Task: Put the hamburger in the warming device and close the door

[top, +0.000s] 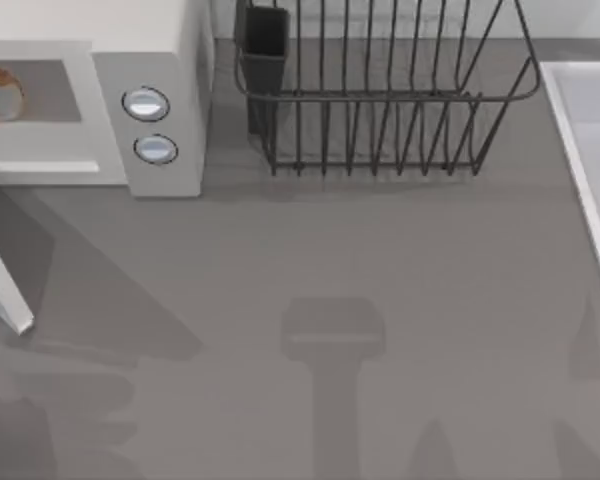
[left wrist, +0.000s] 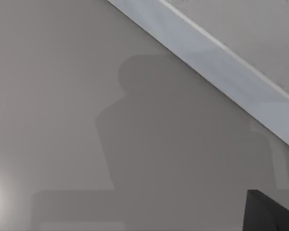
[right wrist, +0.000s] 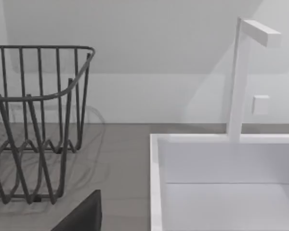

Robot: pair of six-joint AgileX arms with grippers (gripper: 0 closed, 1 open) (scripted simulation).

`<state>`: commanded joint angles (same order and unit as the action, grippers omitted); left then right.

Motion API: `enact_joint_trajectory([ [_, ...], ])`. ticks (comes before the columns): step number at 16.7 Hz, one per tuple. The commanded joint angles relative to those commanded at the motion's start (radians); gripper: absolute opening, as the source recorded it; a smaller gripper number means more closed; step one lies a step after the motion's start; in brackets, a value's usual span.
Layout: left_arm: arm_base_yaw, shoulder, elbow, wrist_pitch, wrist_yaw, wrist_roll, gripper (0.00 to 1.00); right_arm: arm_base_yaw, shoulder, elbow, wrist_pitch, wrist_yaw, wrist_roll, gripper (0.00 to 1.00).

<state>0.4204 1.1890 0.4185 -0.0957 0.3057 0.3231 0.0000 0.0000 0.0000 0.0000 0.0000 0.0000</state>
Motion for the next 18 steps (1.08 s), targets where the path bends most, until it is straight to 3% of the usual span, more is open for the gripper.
enact_joint_trajectory([
  [5,-0.287,-0.089,-0.047,0.011,-0.179,-0.198,0.00,0.000,0.000,0.000,0.000,0.000,0.000,1.00],
  [8,-0.402,-0.134,-0.074,0.014,-0.265,-0.292,0.00,0.000,0.000,0.000,0.000,0.000,0.000,1.00],
  [14,-0.421,-0.139,-0.076,0.015,-0.283,-0.314,0.00,0.000,0.000,0.000,0.000,0.000,0.000,1.00],
  [18,-0.424,-0.022,-0.004,0.062,-0.283,-0.314,0.00,0.000,0.000,0.000,0.000,0.000,0.000,1.00],
])
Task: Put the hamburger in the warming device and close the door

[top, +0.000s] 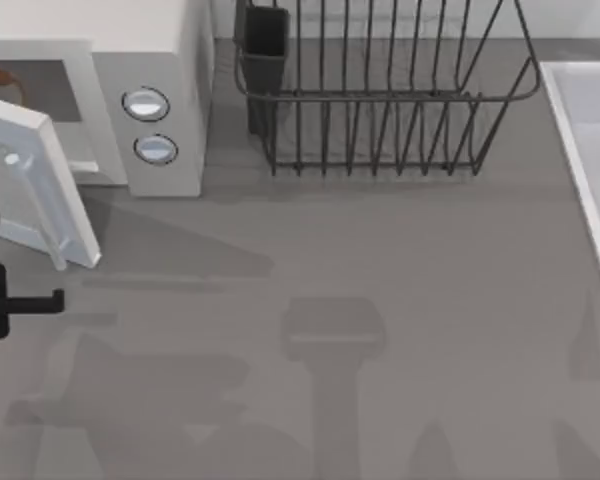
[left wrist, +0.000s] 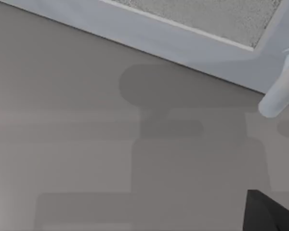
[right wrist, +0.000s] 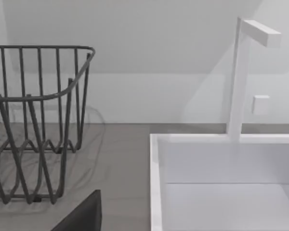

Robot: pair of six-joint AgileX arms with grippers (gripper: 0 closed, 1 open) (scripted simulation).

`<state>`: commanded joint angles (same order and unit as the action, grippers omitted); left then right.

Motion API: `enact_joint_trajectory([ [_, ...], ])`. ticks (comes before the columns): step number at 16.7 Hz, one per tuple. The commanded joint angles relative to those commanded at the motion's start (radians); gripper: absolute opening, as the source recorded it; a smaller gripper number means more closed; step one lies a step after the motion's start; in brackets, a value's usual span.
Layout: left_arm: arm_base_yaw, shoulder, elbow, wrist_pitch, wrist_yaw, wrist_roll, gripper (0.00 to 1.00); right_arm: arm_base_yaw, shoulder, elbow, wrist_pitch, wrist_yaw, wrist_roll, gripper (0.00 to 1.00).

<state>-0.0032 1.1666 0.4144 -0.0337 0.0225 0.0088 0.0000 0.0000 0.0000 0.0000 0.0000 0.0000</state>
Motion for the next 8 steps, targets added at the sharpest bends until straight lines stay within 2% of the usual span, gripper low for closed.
enact_joint_trajectory([
  [8,-0.008,0.377,0.215,0.156,-0.003,0.000,0.00,0.000,0.000,0.000,0.000,0.000,0.000,1.00],
])
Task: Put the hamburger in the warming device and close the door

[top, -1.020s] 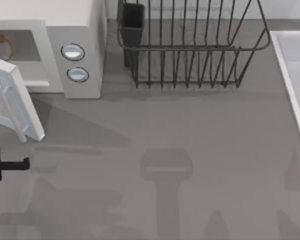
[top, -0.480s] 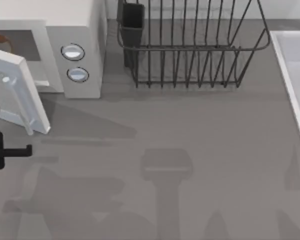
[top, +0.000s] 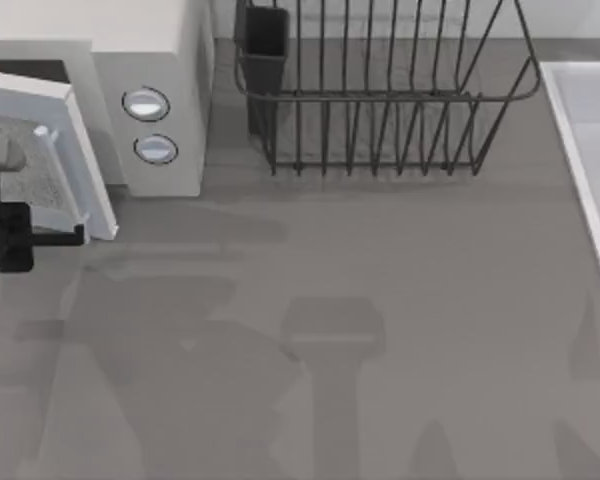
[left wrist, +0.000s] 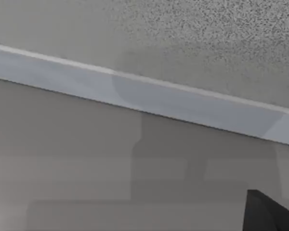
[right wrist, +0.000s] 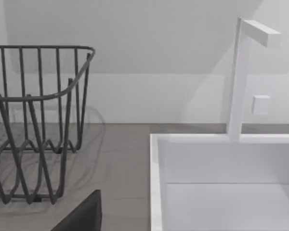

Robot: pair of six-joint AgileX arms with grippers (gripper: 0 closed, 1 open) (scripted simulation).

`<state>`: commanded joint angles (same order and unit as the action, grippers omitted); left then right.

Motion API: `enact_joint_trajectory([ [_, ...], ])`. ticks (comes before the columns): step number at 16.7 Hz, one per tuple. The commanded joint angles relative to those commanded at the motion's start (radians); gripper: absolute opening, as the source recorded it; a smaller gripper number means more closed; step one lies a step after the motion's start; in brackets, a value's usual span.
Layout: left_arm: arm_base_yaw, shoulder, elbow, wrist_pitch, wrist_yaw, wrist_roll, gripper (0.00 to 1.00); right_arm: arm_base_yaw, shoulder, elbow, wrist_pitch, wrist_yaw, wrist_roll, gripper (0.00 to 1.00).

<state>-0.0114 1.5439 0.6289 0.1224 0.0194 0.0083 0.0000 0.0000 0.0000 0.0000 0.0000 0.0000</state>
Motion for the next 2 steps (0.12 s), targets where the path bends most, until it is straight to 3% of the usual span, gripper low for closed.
enact_joint_trajectory([
  [2,-0.001,0.017,0.012,0.009,0.000,0.000,0.00,0.000,0.000,0.000,0.000,0.000,0.000,1.00],
])
